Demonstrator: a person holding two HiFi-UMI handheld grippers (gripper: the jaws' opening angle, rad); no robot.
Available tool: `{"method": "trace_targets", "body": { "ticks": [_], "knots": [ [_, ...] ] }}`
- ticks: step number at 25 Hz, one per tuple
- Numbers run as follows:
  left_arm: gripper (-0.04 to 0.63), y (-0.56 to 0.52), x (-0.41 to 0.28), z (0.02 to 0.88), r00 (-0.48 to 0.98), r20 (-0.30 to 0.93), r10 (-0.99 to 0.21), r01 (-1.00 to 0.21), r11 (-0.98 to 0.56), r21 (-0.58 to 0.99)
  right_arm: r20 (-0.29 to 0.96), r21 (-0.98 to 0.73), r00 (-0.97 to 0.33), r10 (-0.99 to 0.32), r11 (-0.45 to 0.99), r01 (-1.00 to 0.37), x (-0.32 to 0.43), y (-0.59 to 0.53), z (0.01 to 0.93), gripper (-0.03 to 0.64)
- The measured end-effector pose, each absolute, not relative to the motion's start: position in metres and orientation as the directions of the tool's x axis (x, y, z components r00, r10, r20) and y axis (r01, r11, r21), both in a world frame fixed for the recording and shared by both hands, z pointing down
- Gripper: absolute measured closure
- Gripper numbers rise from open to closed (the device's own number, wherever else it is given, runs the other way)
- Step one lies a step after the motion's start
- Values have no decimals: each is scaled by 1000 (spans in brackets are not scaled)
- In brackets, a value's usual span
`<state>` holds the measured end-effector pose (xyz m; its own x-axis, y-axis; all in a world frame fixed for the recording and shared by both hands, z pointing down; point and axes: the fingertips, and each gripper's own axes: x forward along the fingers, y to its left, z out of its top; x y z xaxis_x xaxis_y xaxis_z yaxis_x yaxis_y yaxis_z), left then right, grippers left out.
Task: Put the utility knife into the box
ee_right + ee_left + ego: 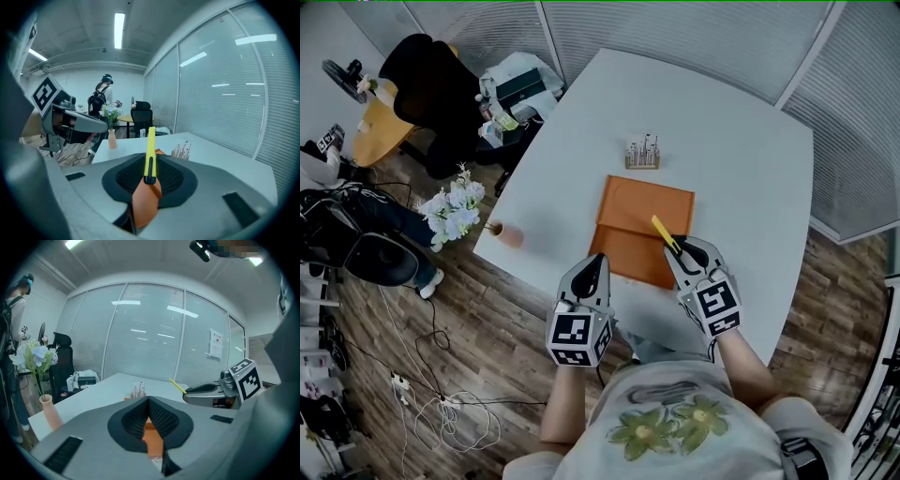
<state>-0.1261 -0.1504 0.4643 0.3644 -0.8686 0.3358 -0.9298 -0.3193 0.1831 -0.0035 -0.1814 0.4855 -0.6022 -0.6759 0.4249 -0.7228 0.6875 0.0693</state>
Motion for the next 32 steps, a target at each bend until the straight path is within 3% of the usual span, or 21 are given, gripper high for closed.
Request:
{"method": "trace_targets", "body": {
  "ticks": [32],
  "knots": [
    [595, -160, -124, 500, 389, 404, -828, -920, -330, 209, 579, 38, -598, -555, 750, -660, -14, -180, 562, 540]
  ]
}}
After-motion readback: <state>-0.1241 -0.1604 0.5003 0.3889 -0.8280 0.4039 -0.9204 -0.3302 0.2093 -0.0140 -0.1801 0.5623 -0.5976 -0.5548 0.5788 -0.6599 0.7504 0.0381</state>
